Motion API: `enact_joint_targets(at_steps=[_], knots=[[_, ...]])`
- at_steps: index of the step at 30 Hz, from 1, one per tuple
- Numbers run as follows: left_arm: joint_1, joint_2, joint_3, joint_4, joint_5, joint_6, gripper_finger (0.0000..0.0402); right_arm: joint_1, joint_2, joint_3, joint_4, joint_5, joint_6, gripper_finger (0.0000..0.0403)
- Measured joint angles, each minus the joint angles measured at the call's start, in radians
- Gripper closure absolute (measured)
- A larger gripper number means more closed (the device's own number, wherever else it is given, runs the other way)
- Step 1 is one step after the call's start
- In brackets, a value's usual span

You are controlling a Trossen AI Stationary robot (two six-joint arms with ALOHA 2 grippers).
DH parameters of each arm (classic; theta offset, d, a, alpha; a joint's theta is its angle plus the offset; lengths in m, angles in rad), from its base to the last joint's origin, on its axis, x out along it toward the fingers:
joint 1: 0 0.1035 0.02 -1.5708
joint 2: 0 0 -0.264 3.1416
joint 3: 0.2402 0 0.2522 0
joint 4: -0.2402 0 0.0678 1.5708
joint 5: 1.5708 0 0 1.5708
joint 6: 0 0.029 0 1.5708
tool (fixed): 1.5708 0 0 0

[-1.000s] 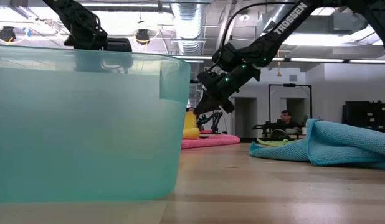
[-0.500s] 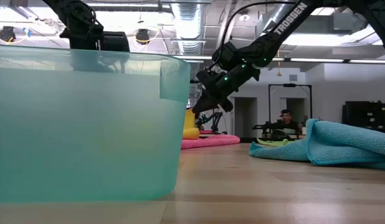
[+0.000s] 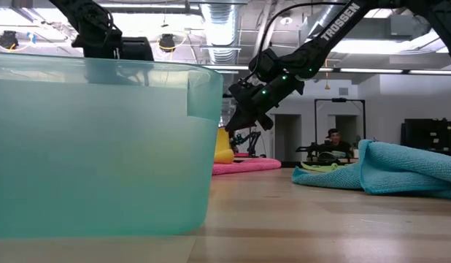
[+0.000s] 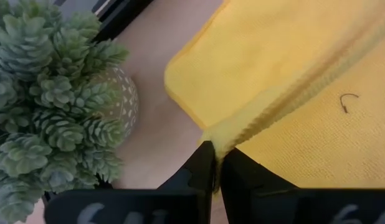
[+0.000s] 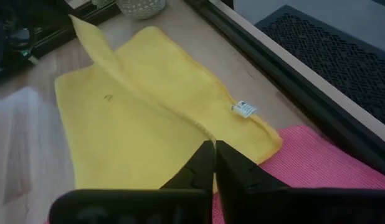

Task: Fold microfiber towels
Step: Fold the yellow towel

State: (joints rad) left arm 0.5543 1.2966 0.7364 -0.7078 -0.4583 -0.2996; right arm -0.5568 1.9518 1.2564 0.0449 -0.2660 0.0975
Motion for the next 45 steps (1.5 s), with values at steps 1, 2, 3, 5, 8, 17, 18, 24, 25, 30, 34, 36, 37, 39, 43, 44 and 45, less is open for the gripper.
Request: enact_joint_targets(at_steps=[1, 2, 3, 5, 8, 17, 18, 24, 25, 30, 34, 36, 37, 39, 43, 44, 45], knots=[[0.001, 0.000, -0.003, 0.003, 0.000, 0.000, 0.0386, 0.000, 0.000, 0.000, 0.000, 0.003, 0.000, 0.0367], [0.001, 0.000, -0.007, 0.008, -0.001, 0.000, 0.0386, 0.000, 0.000, 0.000, 0.001, 0.007, 0.000, 0.0364], [0.001, 0.000, -0.009, 0.007, -0.003, 0.000, 0.0386, 0.000, 0.000, 0.000, 0.001, 0.006, 0.000, 0.0362], [0.005, 0.000, -0.014, 0.007, -0.016, 0.000, 0.0386, 0.000, 0.000, 0.000, 0.001, 0.007, 0.000, 0.0355], [0.013, 0.000, -0.023, -0.002, -0.019, -0.001, 0.0385, 0.000, 0.000, 0.000, 0.001, 0.007, 0.000, 0.0344], [0.023, 0.000, -0.023, 0.051, -0.011, 0.036, 0.0385, 0.000, 0.000, 0.000, 0.001, 0.007, 0.000, 0.0325], [0.023, 0.000, -0.023, 0.070, -0.010, 0.044, 0.0385, 0.000, 0.000, 0.000, 0.001, 0.007, 0.000, 0.0325], [0.024, 0.000, -0.022, 0.166, -0.010, 0.083, 0.0385, 0.000, 0.000, 0.000, -0.009, 0.007, 0.000, 0.0324], [0.027, 0.000, -0.022, 0.169, -0.015, 0.091, 0.0385, 0.000, 0.000, 0.000, -0.013, 0.007, 0.000, 0.0324], [0.067, 0.000, -0.022, 0.189, -0.043, 0.116, 0.0385, 0.000, 0.000, 0.000, -0.027, 0.033, 0.008, 0.0324], [0.106, 0.000, -0.022, 0.223, -0.020, 0.123, 0.0385, 0.000, 0.000, 0.000, -0.031, 0.035, 0.016, 0.0324], [0.121, 0.000, -0.022, 0.242, 0.018, 0.127, 0.0385, 0.000, 0.000, 0.000, -0.031, 0.034, 0.017, 0.0324], [0.127, 0.000, -0.022, 0.252, 0.030, 0.129, 0.0385, 0.000, 0.000, 0.000, -0.031, 0.034, 0.018, 0.0324], [0.131, 0.005, -0.022, 0.270, 0.042, 0.130, 0.0385, 0.000, 0.000, 0.000, -0.032, 0.034, 0.029, 0.0324], [0.129, 0.043, -0.022, 0.280, 0.072, 0.143, 0.0380, 0.000, 0.000, 0.000, -0.039, 0.032, 0.037, 0.0324], [0.127, 0.060, -0.022, 0.279, 0.077, 0.146, 0.0375, 0.003, 0.000, 0.000, -0.038, 0.029, 0.037, 0.0324], [0.127, 0.079, -0.022, 0.274, 0.076, 0.146, 0.0369, 0.005, 0.000, 0.000, -0.038, 0.028, 0.037, 0.0324]])
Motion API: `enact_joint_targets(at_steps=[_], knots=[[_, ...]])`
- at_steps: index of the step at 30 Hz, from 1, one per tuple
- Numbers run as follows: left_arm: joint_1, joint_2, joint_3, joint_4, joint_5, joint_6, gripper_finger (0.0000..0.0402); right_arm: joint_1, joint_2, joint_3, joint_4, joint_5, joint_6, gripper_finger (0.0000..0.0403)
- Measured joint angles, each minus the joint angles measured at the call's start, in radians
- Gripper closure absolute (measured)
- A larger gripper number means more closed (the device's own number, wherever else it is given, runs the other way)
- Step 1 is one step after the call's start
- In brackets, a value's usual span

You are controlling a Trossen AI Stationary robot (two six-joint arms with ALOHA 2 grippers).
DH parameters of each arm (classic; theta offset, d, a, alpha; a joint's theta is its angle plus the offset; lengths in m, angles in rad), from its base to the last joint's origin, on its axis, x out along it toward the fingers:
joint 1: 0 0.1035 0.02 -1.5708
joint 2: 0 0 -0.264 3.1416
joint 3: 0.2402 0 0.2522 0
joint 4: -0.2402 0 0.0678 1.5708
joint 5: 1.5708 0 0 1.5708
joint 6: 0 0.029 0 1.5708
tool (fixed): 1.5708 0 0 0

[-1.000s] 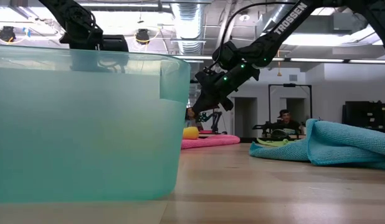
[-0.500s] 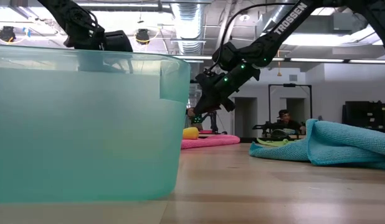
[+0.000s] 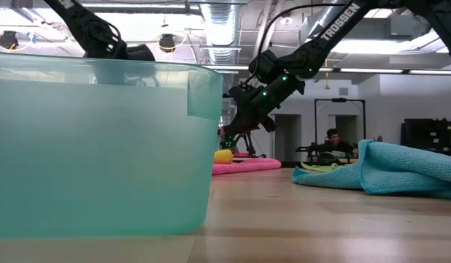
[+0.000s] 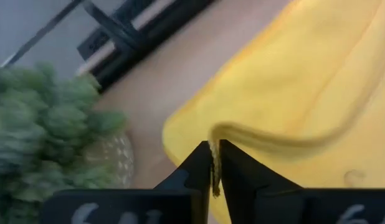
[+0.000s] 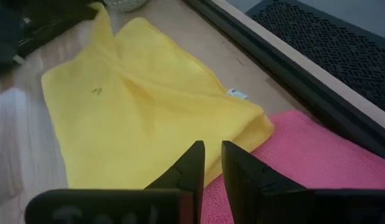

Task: Fold microfiber towels
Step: Fold the yellow towel

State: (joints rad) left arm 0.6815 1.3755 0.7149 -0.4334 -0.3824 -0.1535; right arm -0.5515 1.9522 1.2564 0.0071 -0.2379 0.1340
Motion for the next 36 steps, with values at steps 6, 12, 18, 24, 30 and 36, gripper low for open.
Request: enact_joint_targets(at_steps=[6, 12, 18, 24, 30, 36], knots=[[0.004, 0.098, 0.000, 0.000, -0.023, -0.003, 0.0319, 0.022, 0.000, 0.000, 0.012, -0.062, -0.056, 0.0324], [0.003, 0.059, 0.017, 0.002, -0.028, -0.002, 0.0272, 0.052, 0.001, 0.028, 0.009, -0.060, -0.130, 0.0321], [0.003, -0.047, 0.086, -0.018, 0.004, 0.011, 0.0240, 0.061, 0.001, 0.071, 0.008, -0.056, -0.141, 0.0293], [0.000, -0.115, 0.094, -0.035, 0.112, -0.026, 0.0248, 0.060, 0.001, 0.115, 0.016, -0.048, -0.142, 0.0292], [-0.016, -0.115, 0.036, -0.033, 0.195, -0.079, 0.0281, 0.060, 0.001, 0.115, -0.081, -0.056, -0.110, 0.0294], [-0.118, -0.186, -0.058, -0.028, 0.246, -0.103, 0.0323, 0.080, 0.001, 0.114, -0.280, -0.340, -0.298, 0.0294]])
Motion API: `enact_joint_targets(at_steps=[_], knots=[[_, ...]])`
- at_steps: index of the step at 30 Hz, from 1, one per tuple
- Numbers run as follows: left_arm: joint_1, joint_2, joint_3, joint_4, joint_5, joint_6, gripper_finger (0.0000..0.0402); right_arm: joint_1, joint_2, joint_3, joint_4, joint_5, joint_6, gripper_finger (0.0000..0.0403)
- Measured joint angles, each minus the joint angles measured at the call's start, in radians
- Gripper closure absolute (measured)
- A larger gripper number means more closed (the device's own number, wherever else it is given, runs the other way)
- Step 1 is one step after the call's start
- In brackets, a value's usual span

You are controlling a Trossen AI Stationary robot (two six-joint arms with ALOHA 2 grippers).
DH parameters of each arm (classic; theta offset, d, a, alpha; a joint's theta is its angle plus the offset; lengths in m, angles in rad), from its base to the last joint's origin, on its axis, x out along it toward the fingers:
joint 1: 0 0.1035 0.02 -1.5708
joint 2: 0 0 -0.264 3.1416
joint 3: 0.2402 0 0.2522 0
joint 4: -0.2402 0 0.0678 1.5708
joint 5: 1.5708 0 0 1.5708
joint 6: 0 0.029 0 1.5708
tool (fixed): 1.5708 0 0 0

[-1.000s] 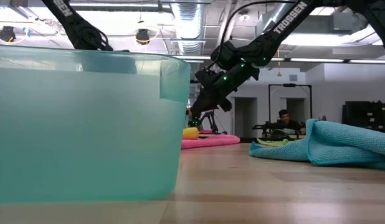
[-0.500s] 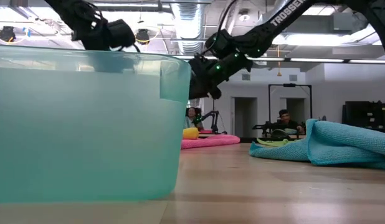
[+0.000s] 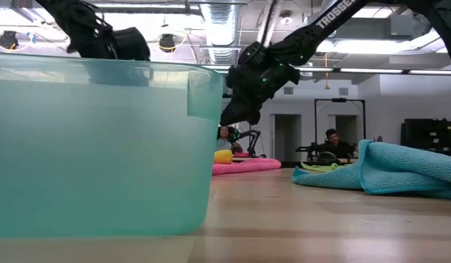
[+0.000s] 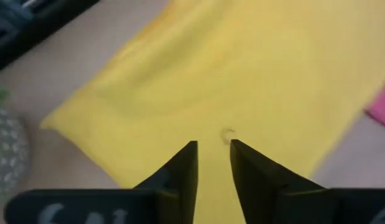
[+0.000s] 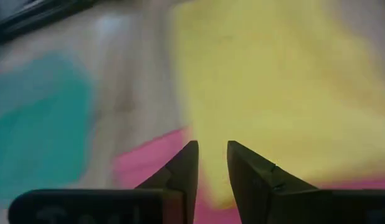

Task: Fold microfiber towels
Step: Fold the yellow towel

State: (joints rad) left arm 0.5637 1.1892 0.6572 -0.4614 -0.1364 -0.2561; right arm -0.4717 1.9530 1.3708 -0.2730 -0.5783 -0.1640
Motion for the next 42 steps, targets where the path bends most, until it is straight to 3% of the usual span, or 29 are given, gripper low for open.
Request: enact_joint_targets(at_steps=[3, 8, 19, 28, 37, 42], knots=[[-0.072, -0.093, -0.012, 0.013, -0.055, 0.013, 0.0339, 0.027, 0.000, 0.000, -0.032, -0.039, -0.114, 0.0294], [-0.140, -0.196, -0.091, 0.037, -0.134, -0.008, 0.0351, 0.066, 0.029, -0.006, 0.028, 0.156, -0.176, 0.0294], [-0.146, -0.201, -0.283, 0.189, -0.115, -0.124, 0.0352, 0.055, 0.099, -0.013, -0.016, 0.231, -0.157, 0.0294], [-0.147, -0.201, -0.291, 0.154, -0.114, -0.117, 0.0352, 0.095, 0.097, -0.012, -0.083, 0.369, -0.160, 0.0294], [-0.147, -0.176, -0.291, 0.124, -0.070, -0.116, 0.0352, 0.111, 0.097, -0.012, -0.150, 0.399, -0.160, 0.0294], [-0.166, -0.227, -0.263, 0.116, -0.048, -0.070, 0.0352, 0.117, 0.063, -0.014, -0.188, 0.370, -0.149, 0.0294]])
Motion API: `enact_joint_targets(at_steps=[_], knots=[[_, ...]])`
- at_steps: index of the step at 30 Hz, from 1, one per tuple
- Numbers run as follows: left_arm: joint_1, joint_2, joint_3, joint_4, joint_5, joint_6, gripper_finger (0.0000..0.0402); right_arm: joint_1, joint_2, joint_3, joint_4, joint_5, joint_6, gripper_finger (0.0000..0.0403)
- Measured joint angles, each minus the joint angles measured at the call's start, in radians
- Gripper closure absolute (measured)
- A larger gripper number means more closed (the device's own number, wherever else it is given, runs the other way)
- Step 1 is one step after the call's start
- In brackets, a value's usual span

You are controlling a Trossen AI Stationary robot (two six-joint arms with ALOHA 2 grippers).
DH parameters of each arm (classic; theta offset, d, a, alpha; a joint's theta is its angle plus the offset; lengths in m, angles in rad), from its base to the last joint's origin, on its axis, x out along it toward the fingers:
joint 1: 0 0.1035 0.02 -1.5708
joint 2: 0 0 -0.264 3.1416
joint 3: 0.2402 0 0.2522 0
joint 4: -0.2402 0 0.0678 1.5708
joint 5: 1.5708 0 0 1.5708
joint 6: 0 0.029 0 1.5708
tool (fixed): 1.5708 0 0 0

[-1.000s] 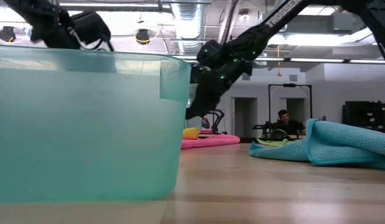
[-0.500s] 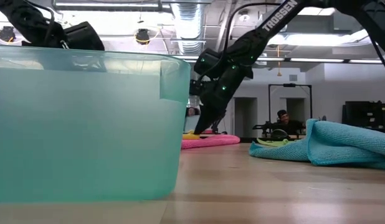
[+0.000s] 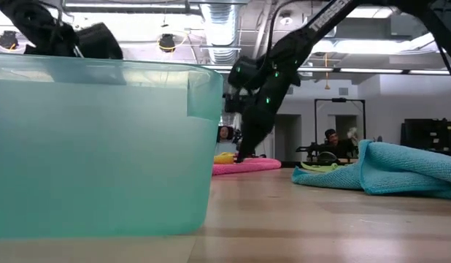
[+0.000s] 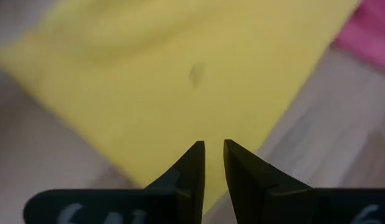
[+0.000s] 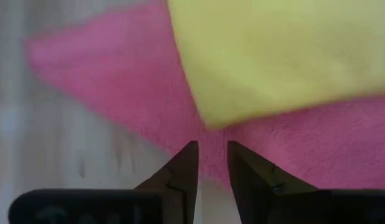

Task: Fold microfiber towels
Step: Fold the yellow towel

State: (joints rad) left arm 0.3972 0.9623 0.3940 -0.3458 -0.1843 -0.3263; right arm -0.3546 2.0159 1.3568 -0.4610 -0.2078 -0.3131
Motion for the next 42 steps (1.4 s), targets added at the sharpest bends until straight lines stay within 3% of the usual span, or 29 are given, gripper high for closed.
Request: enact_joint_targets(at_steps=[4, 10, 16, 22, 27, 42], knots=[[-0.024, -0.061, 0.014, -0.048, -0.005, 0.113, 0.0352, 0.001, -0.067, 0.002, 0.015, -0.003, -0.001, 0.0294], [-0.025, -0.046, -0.034, -0.042, -0.066, 0.084, 0.0335, 0.000, -0.101, 0.003, 0.060, -0.025, -0.001, 0.0294], [-0.029, 0.017, -0.090, 0.019, -0.002, 0.022, 0.0327, 0.000, -0.079, 0.001, 0.048, -0.042, -0.009, 0.0294], [-0.039, 0.072, -0.104, 0.054, -0.028, -0.017, 0.0328, 0.015, -0.079, 0.002, 0.118, -0.056, -0.131, 0.0294], [-0.040, 0.124, -0.102, 0.083, 0.009, -0.012, 0.0328, 0.040, -0.051, 0.005, 0.171, -0.056, -0.230, 0.0294], [-0.040, 0.162, -0.101, 0.098, 0.011, -0.021, 0.0328, 0.038, 0.008, 0.001, 0.110, 0.011, -0.183, 0.0294]])
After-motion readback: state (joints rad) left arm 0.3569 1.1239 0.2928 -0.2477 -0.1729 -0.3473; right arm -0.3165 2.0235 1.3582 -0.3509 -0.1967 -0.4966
